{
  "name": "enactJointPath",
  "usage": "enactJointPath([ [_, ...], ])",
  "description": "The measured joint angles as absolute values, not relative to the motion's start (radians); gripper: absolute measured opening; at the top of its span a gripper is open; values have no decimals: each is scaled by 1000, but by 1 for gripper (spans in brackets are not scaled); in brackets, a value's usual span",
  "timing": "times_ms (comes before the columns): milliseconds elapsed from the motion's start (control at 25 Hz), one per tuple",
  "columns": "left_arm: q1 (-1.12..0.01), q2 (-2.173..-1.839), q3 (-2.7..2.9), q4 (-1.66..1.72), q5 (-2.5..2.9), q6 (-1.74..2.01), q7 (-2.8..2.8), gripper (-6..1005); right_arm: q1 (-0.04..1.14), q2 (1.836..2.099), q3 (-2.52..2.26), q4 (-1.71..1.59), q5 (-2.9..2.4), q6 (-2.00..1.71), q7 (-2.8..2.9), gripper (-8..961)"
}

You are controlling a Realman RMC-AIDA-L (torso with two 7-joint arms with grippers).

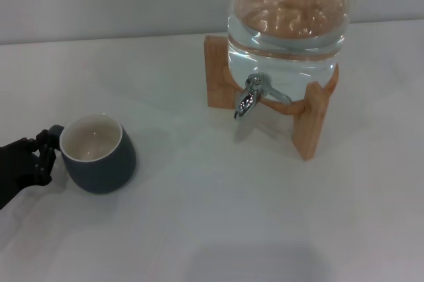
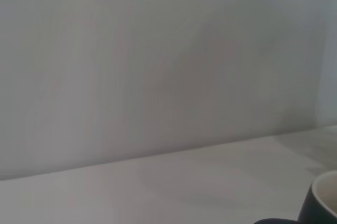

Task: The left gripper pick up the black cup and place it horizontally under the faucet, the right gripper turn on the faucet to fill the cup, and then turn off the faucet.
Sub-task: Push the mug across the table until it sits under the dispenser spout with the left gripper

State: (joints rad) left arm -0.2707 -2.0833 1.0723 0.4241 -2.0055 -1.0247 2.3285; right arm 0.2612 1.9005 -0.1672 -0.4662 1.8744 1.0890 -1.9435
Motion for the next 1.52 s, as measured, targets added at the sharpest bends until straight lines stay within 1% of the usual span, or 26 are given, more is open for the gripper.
enactJointPath([
  [480, -288, -2083, 1072, 423, -2010, -1048, 2329, 109, 264, 1900, -167, -466, 1874, 1089, -1944, 843],
  [1280, -382, -2083, 1113, 393, -2007, -1050, 2310, 108, 261, 1907, -170, -466, 1875, 1088, -1944, 844],
  [1520, -391, -2085, 1144, 383, -2009, -1050, 2310, 108, 261, 1907, -168, -466, 1875, 1087, -1944, 843],
])
